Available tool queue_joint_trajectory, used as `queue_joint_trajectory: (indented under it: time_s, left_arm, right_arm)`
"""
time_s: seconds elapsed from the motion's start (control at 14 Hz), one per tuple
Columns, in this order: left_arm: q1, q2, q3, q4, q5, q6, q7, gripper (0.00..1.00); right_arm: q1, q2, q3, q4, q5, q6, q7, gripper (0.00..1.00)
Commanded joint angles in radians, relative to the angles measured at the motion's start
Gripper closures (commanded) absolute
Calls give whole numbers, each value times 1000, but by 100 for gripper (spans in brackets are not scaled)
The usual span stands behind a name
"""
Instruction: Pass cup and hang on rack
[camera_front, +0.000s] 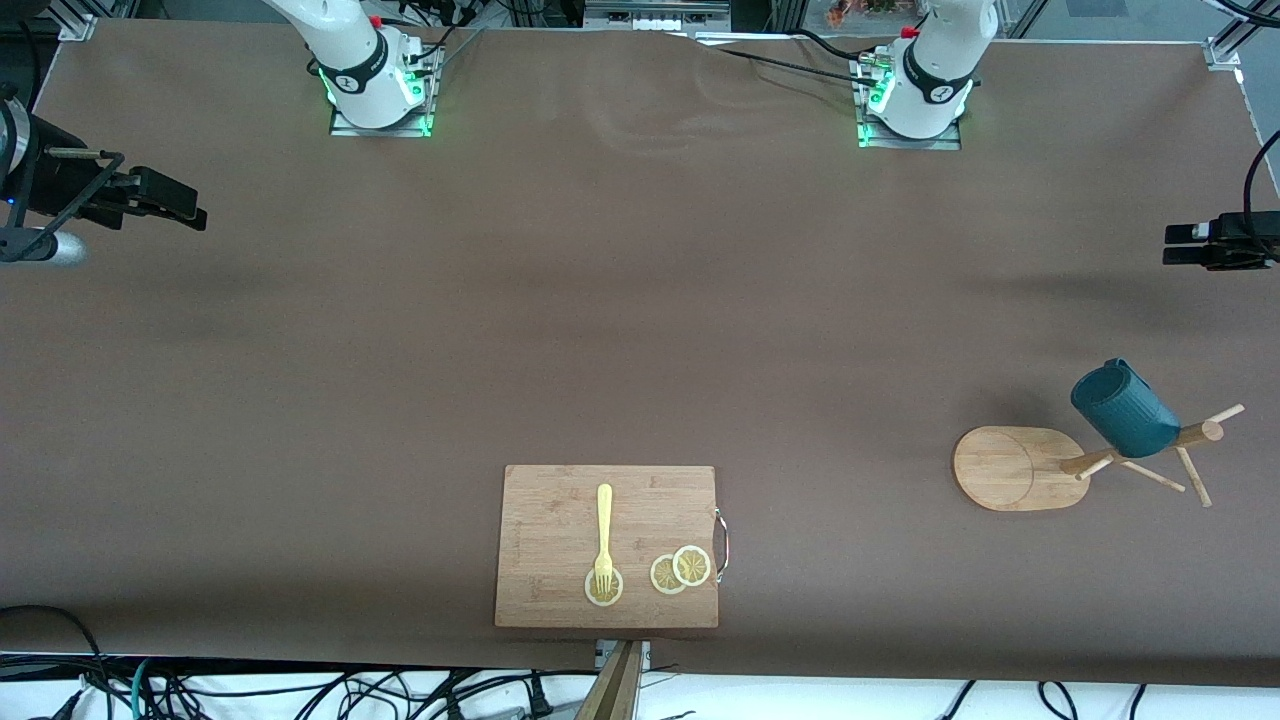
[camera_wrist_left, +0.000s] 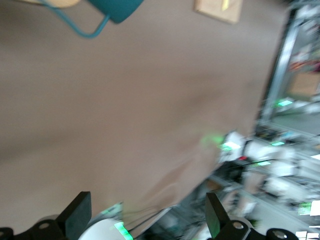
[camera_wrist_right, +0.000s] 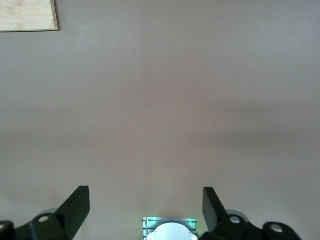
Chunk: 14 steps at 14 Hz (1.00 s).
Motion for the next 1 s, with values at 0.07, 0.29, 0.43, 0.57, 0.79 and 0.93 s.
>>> queue_joint_trajectory:
  time_s: [0.07,0.29,0.43,0.57,0.79,0.93]
  left_arm:
    - [-66,-57,-117,71,156,99,-145,0]
    - [-163,-89,-177,110,271,162,-282,0]
    - [-247,-98,-177,117,333,207,-362,0]
    - [-292,-106,-176,117,400,305,-376,0]
    - [-368,-129,-176,160,526,380,-379,0]
    - [-405,-161,-176,165,536,380,-409,0]
  right_arm:
    - [5,-19,3,-11,7,1,0,0]
    - [5,-19,3,-11,7,0,0,0]
    - [5,-19,3,-11,9,-2,0,0]
    - [5,-21,1,-11,9,0,0,0]
    - [5,-21,3,-11,9,-2,0,0]
    - [5,-21,3,-11,9,-2,0,0]
